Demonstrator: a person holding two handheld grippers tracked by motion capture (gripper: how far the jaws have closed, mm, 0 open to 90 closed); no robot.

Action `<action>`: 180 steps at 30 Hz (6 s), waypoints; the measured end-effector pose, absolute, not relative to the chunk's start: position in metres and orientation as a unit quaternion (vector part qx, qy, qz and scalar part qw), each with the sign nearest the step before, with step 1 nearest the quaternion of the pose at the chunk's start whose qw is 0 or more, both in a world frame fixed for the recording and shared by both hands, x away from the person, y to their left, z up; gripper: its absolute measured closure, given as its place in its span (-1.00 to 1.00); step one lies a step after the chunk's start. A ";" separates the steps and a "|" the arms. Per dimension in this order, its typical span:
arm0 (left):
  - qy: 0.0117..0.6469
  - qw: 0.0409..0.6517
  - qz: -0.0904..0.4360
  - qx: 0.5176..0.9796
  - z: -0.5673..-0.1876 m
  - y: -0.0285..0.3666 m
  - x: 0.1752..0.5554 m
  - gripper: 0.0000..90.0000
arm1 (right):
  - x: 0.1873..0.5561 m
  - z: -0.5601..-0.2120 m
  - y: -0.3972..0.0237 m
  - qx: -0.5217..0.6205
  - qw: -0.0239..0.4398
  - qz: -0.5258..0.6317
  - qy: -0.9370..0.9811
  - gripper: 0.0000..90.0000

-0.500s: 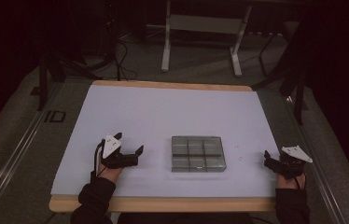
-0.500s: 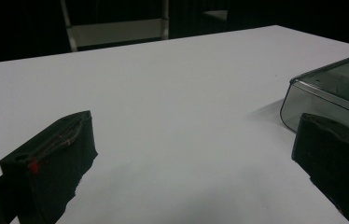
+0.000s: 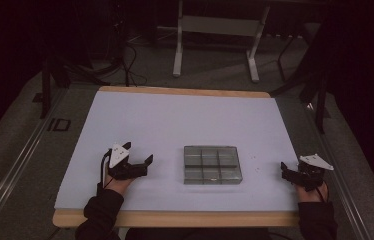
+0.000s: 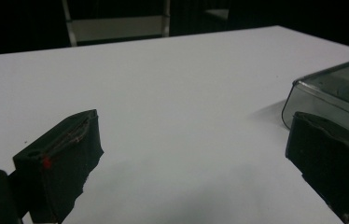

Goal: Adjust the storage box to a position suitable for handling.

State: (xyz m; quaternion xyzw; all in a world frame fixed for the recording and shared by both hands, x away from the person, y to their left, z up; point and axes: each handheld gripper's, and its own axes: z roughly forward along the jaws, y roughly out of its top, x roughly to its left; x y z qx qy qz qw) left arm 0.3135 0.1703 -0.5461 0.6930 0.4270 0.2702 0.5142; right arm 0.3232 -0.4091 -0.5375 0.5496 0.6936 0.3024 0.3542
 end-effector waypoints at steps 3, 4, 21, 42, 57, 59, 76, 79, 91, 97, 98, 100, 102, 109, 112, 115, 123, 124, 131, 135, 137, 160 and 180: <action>0.421 0.513 0.261 0.701 -0.545 0.168 0.314 -0.91 | 0.324 -0.535 -0.410 0.542 0.338 0.317 0.701 -0.75; 0.420 0.516 0.256 0.701 -0.545 0.168 0.314 -0.91 | 0.324 -0.534 -0.408 0.536 0.334 0.318 0.707 -0.75; 0.330 0.533 0.189 0.756 -0.529 0.143 0.309 -0.89 | 0.319 -0.515 -0.375 0.433 0.277 0.411 0.753 -0.53; 0.248 0.511 0.095 0.818 -0.538 0.112 0.305 0.00 | 0.312 -0.527 -0.338 0.306 0.173 0.419 0.837 0.28; 0.226 0.470 0.090 0.849 -0.543 0.094 0.308 0.94 | 0.312 -0.531 -0.325 0.269 0.135 0.415 0.859 1.00; 0.223 0.469 0.086 0.850 -0.543 0.093 0.309 0.99 | 0.313 -0.531 -0.325 0.267 0.132 0.415 0.860 1.00; 0.212 0.474 0.071 0.852 -0.540 0.086 0.309 1.00 | 0.308 -0.530 -0.311 0.245 0.133 0.407 0.870 1.00; 0.213 0.480 0.065 0.849 -0.537 0.086 0.309 1.00 | 0.308 -0.528 -0.312 0.245 0.132 0.412 0.868 1.00; 0.223 0.490 0.080 0.839 -0.534 0.085 0.311 0.75 | 0.307 -0.521 -0.313 0.250 0.137 0.434 0.854 0.86; 0.228 0.496 0.096 0.832 -0.530 0.085 0.316 0.42 | 0.312 -0.519 -0.314 0.263 0.152 0.445 0.843 0.62; 0.229 0.499 0.099 0.830 -0.529 0.085 0.317 0.39 | 0.314 -0.519 -0.314 0.263 0.151 0.447 0.842 0.59; 0.230 0.503 0.100 0.827 -0.528 0.085 0.320 0.33 | 0.316 -0.518 -0.314 0.262 0.159 0.447 0.840 0.57; 0.231 0.504 0.107 0.825 -0.526 0.085 0.321 0.28 | 0.320 -0.517 -0.313 0.265 0.162 0.450 0.837 0.54; 0.231 0.513 0.118 0.818 -0.523 0.085 0.325 0.24 | 0.332 -0.513 -0.310 0.267 0.180 0.452 0.832 0.51; 0.227 0.523 0.127 0.811 -0.517 0.084 0.332 0.25 | 0.340 -0.511 -0.308 0.269 0.184 0.456 0.828 0.51; 0.225 0.525 0.129 0.811 -0.516 0.083 0.333 0.25 | 0.343 -0.509 -0.307 0.268 0.190 0.455 0.828 0.52; 0.217 0.526 0.136 0.811 -0.511 0.077 0.343 0.30 | 0.352 -0.506 -0.304 0.269 0.192 0.445 0.832 0.75; 0.217 0.526 0.136 0.811 -0.511 0.077 0.343 0.33 | 0.352 -0.506 -0.304 0.270 0.192 0.445 0.832 0.75; 0.224 0.535 0.149 0.801 -0.507 0.078 0.349 0.44 | 0.356 -0.501 -0.300 0.272 0.202 0.445 0.829 0.77; 0.229 0.538 0.155 0.797 -0.505 0.077 0.352 0.49 | 0.358 -0.500 -0.298 0.273 0.206 0.445 0.828 0.81; 0.230 0.540 0.156 0.795 -0.504 0.078 0.354 0.51 | 0.359 -0.498 -0.296 0.275 0.207 0.445 0.827 0.81; 0.280 0.542 0.170 0.774 -0.504 0.073 0.380 0.78 | 0.380 -0.492 -0.284 0.322 0.215 0.435 0.813 0.85; 0.315 0.546 0.143 0.763 -0.512 0.071 0.403 0.65 | 0.395 -0.497 -0.271 0.355 0.221 0.417 0.807 0.72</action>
